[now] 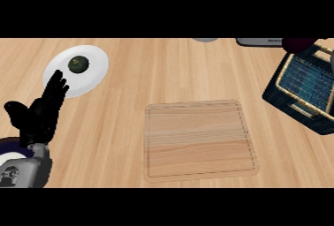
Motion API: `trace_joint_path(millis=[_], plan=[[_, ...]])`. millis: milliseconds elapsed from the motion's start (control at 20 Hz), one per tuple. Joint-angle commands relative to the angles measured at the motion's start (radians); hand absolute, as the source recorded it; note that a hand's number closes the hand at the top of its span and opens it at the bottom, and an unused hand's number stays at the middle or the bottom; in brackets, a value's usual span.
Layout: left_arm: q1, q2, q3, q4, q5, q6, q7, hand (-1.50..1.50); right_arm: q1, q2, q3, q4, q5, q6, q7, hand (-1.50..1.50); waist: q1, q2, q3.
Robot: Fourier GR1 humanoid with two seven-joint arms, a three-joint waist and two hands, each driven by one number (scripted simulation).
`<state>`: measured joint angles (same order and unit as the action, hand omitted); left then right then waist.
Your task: Pick the eggplant from the cutting board and place it in the basket
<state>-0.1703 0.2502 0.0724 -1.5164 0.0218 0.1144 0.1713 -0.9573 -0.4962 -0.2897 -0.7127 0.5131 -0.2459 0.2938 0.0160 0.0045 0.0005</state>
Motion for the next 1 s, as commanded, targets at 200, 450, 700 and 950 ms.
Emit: trace_joint_path(millis=[200, 450, 700, 950], plan=[[-0.025, -0.012, 0.001, 0.022, -0.016, 0.007, -0.005, 0.0, 0.047, -0.134, 0.207, 0.057, 0.235, 0.03, -0.154, 1.5, -0.002, 0.008, -0.01], [-0.035, -0.026, -0.016, 0.033, -0.03, 0.01, -0.012, 0.0, 0.0, -0.188, 0.279, 0.097, 0.361, -0.056, -0.224, 1.5, 0.017, 0.01, -0.001], [-0.022, -0.021, -0.017, 0.009, -0.018, -0.015, 0.007, 0.0, -0.067, -0.174, 0.283, 0.244, 0.43, -0.145, -0.268, 1.5, 0.022, 0.007, 0.0], [-0.012, -0.002, 0.018, 0.007, 0.005, -0.043, -0.002, 0.0, -0.119, -0.116, 0.289, 0.332, 0.481, -0.167, -0.205, 1.5, 0.017, 0.005, 0.0]])
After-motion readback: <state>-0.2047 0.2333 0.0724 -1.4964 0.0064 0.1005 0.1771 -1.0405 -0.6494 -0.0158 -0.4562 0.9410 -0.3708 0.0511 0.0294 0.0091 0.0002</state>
